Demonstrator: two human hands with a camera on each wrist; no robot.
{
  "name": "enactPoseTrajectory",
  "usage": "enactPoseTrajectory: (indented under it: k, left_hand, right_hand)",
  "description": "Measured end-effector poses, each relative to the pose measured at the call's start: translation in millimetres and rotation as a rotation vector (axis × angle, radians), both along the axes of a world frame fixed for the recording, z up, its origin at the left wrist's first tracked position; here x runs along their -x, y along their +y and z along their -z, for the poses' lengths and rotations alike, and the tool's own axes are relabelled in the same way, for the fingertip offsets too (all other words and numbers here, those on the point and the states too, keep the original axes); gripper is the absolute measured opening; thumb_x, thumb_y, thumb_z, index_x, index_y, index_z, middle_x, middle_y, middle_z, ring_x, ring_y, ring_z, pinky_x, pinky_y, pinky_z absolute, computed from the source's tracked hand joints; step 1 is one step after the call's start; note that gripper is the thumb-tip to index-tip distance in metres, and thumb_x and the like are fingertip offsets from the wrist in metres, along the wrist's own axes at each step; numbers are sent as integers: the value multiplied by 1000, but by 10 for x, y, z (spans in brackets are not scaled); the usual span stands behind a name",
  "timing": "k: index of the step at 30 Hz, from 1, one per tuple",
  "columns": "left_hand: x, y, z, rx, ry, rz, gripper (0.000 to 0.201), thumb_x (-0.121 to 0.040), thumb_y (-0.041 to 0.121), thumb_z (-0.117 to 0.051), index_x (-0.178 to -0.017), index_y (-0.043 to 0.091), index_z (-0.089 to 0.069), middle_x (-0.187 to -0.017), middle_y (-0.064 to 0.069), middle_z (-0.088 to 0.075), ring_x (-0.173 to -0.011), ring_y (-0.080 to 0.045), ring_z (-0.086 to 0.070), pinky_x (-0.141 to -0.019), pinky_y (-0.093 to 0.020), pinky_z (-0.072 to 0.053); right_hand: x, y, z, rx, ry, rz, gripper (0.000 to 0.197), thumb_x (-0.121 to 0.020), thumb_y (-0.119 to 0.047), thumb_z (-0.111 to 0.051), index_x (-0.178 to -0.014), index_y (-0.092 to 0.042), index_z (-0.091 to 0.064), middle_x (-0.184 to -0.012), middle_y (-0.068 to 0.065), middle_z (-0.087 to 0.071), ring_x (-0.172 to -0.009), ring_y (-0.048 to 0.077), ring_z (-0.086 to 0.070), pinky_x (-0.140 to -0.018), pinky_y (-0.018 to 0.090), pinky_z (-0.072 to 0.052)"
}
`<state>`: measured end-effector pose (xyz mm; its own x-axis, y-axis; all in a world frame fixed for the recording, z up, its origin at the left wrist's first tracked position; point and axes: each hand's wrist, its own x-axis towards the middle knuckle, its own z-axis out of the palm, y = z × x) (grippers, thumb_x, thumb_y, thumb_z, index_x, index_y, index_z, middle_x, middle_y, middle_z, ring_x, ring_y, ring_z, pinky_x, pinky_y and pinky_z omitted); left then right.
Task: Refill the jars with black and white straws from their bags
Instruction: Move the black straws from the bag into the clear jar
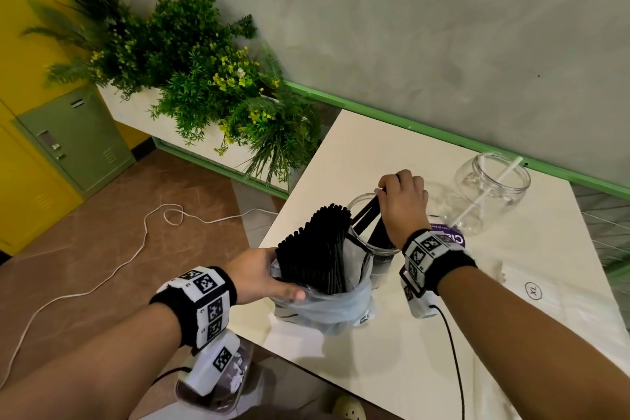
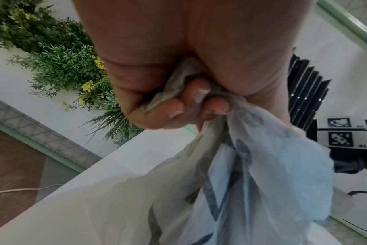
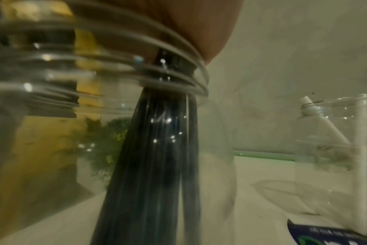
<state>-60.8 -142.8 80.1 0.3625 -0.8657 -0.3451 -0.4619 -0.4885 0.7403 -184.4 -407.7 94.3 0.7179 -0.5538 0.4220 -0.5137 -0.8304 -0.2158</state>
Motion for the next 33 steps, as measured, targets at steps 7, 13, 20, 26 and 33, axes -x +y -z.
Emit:
enactPoseTrajectory:
  k: [7,13,20,26,33]
  left_hand:
    - [18,11,18,10,22,6,88,-47,71,-75,-121,28,-58,-114,14,-65,-108,-7,-59,-97,-33,-47]
    - [35,13,-11,5,16,12,68,-57,58,-81,-115,32,-60,-110,16,-66,-105,-6,-60,-95,-31,-47]
    - [44,28,-31,4,29,21,69,-55,60,-80,-115,31,-61,-108,17,-67,-103,-5,-61,-95,-31,-48]
    - [56,44,-17,29,44,9,82,-46,70,-74,-116,30,-61,-108,17,-67,-104,-4,-61,-95,-32,-48]
    - [39,54,-24,34,30,17,83,-45,74,-73,-115,30,-61,-108,18,-67,-103,-4,-61,-94,-31,-48]
  right_hand:
    - [-21,-159,-118,98,43,-180,19,-90,-22,-58,-101,-6,-60,-102,15,-53,-93,31,-39,-75,44,-40]
    - [21,-214,-56,63,27,-221,28,-92,-30,-45,-97,-8,-61,-97,13,-52,-89,33,-44,-77,43,-43]
    - [21,-240,-58,-85,25,-230,21,-94,-19,-57,-108,-4,-60,-105,15,-53,-96,32,-49,-85,41,-43]
    - [2,-226,-39,-143,-82,-203,20,-96,-14,-47,-103,-1,-60,-99,15,-52,-94,33,-49,-84,28,-34]
    - [-9,-233,-27,-236,-175,-175,22,-99,-9,-42,-110,2,-58,-104,17,-52,-94,33,-51,-83,37,-42]
